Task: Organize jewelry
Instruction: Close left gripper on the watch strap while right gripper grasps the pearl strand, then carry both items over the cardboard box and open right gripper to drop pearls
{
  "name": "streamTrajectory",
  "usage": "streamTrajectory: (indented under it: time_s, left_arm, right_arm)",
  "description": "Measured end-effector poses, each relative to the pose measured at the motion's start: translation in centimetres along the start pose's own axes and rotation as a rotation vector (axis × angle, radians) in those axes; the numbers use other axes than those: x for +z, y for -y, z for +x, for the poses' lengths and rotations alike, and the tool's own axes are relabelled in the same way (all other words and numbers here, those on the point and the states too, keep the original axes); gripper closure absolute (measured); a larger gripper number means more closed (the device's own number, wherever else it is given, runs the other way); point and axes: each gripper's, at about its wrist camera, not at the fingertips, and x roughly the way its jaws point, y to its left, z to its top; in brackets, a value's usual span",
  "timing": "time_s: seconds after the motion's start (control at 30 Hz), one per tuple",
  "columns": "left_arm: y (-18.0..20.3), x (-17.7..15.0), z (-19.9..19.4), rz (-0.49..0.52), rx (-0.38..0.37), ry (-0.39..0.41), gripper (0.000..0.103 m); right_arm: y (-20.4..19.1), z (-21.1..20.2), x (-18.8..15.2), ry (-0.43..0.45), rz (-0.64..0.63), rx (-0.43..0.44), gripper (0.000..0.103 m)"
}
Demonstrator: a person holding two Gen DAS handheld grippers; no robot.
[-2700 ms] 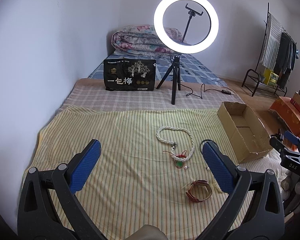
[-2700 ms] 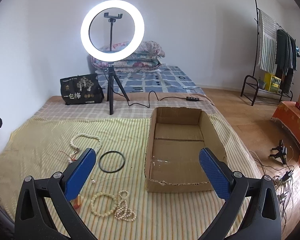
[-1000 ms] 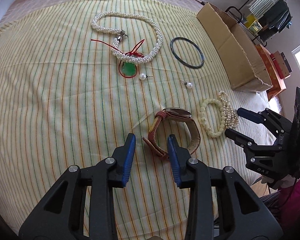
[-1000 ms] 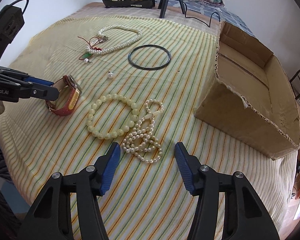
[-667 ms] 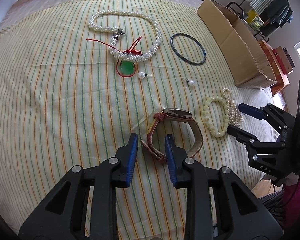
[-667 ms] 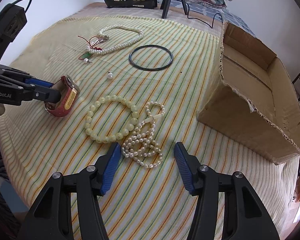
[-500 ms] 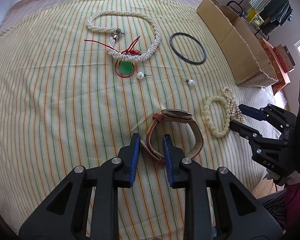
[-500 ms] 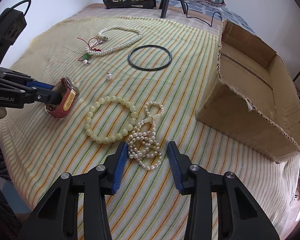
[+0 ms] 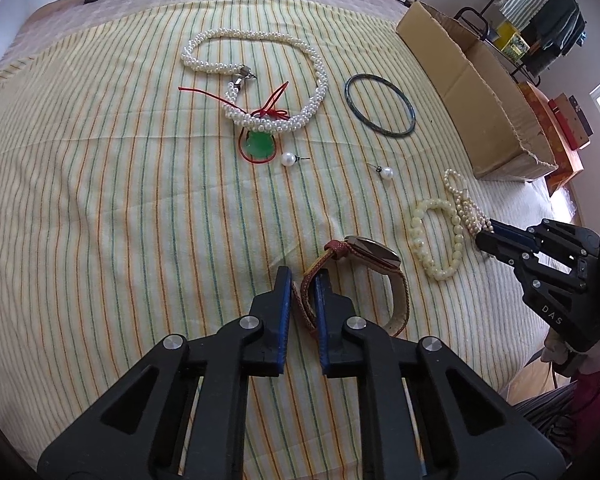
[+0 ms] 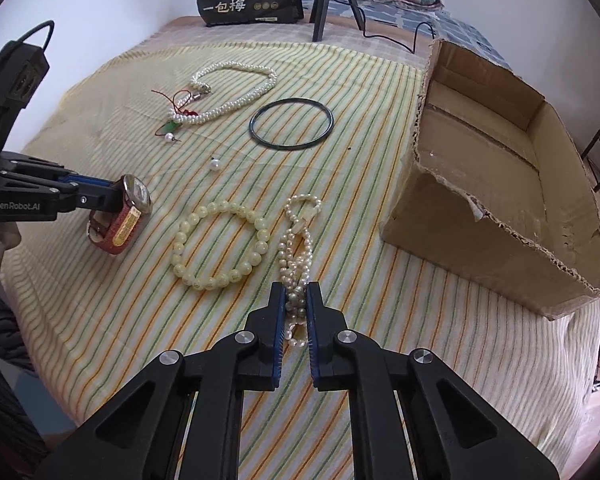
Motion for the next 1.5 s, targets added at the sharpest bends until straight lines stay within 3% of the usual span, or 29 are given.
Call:
streamTrajectory:
  time_s: [0.9, 1.5]
  left_arm:
    - [2.2, 1.5, -5.0, -0.001, -0.060, 0.139, 0.094]
    - [7.9, 5.6, -8.0, 0.028, -0.128, 0.270, 0.094]
  right_arm:
    - [0.1, -8.1, 5.0, 0.297, 0.067, 0.051, 0.097]
    - [4.7, -10.5, 8.3, 0.382, 0.167, -0.041, 0.097]
